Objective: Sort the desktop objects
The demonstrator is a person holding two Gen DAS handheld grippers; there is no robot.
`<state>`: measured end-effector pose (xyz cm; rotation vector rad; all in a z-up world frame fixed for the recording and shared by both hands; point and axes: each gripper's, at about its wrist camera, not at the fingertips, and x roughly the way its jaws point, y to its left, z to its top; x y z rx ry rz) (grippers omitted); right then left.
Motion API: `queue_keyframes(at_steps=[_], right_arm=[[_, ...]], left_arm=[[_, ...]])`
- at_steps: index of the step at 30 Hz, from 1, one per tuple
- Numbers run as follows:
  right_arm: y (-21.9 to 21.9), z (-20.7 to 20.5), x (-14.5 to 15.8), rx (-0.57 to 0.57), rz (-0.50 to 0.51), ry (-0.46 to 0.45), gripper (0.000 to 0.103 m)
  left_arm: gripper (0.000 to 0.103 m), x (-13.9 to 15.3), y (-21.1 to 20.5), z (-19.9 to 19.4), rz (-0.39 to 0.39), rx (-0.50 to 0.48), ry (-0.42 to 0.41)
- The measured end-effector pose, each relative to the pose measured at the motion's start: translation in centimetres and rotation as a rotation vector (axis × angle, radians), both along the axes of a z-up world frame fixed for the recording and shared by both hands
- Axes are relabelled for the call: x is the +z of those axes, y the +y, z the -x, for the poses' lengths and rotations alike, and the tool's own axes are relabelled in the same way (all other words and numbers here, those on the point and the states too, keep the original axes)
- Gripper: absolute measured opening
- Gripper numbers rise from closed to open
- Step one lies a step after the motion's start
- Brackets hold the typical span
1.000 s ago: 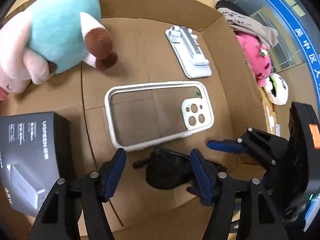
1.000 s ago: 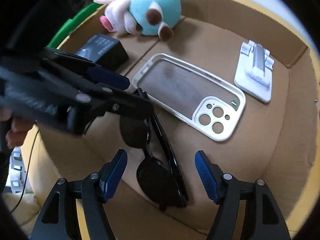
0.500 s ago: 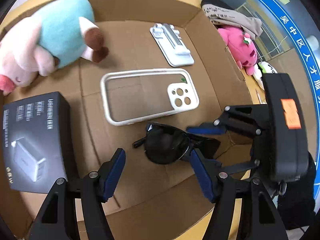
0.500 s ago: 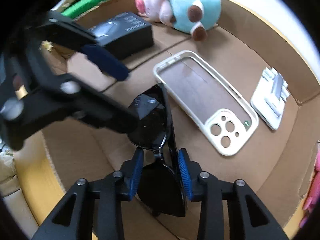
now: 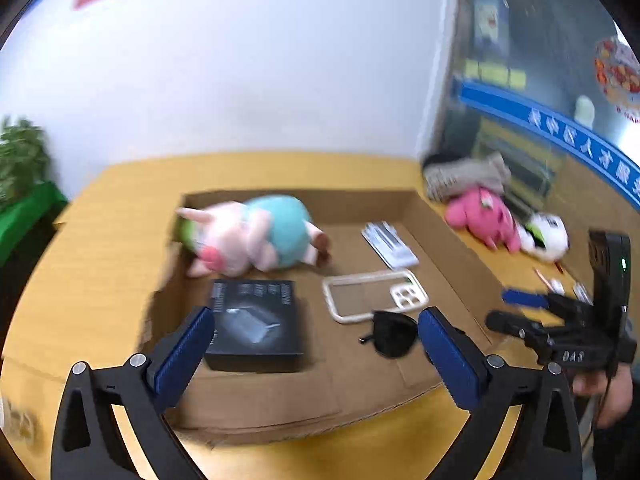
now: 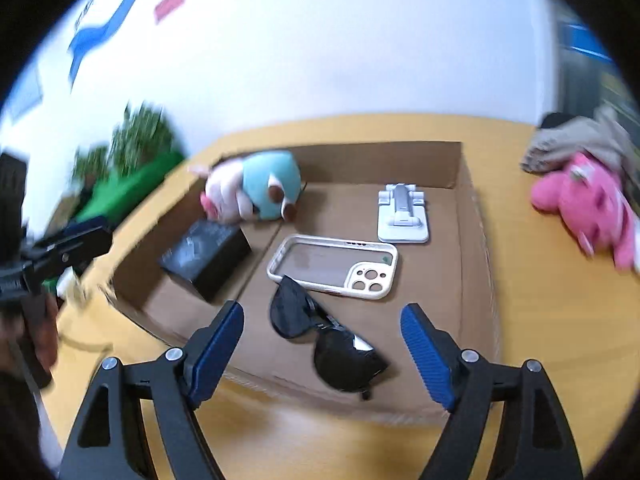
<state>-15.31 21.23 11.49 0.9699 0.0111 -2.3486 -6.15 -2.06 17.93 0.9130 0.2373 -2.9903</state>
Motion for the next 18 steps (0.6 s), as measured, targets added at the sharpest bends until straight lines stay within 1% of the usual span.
queue_keyframes(at_steps=[2, 3, 6, 8, 9, 11, 13, 14, 15, 16, 17, 18], right_arm=[[0.0, -1.2, -0.4, -0.036, 0.018, 0.040, 0.081], [-0.7, -1.3, -0.7, -0.066, -0.001, 0.069, 0.081], [-0.4, -0.9, -0.6, -0.140, -0.048, 0.114, 0.081], [-0.7, -0.8, -1.8, -0.169, -0.047, 0.129, 0.081], [-1.0, -0.7, -2.4, -0.184, -0.057, 0.151, 0.081], [-1.1, -1.2, -3.3, -0.197, -0.102, 0.169, 0.081], [-1.6, -1.6, -4.7, -0.202, -0.117, 0.167, 0.082], [-1.8, -2.0, -5.1, -0.211, -0.127, 0.192, 0.082], [-1.9, -2.5, -5.1, -0.213, -0.129, 0.211, 0.082], [-1.8, -2.8, -5.2, -0.216, -0.122, 0.222, 0.082], [-1.6, -3.2, -5.3, -0.221, -0.107, 0.229, 0.083], [-1.7, -3.4, -5.4, -0.220, -0.113, 0.241, 0.084]], left_arm=[[0.103, -0.4, -0.8, -1.6, -0.010, 0.055, 0.055], [0.103, -0.7, -1.0, -2.1, -0.004, 0.077, 0.073], [0.103, -2.1, -1.5, -2.3, 0.053, 0.106, 0.079], [0.103, -4.0, -1.5, -1.8, 0.111, 0.147, 0.039], [0.103, -5.0, -1.6, -1.4, 0.124, 0.156, 0.025], [0.103, -7.0, -1.9, -0.7, 0.113, 0.170, -0.008], [0.103, -8.6, -2.1, -0.3, 0.081, 0.185, -0.025], [0.103, -8.9, -1.8, -0.3, 0.107, 0.194, -0.008], [0.103, -9.1, -1.2, -0.5, 0.159, 0.197, 0.020], [0.103, -9.6, -0.7, -0.4, 0.196, 0.178, 0.026], [0.103, -9.7, -0.6, -0.5, 0.193, 0.179, 0.044], [0.103, -9.8, -0.6, -0.7, 0.194, 0.181, 0.061]])
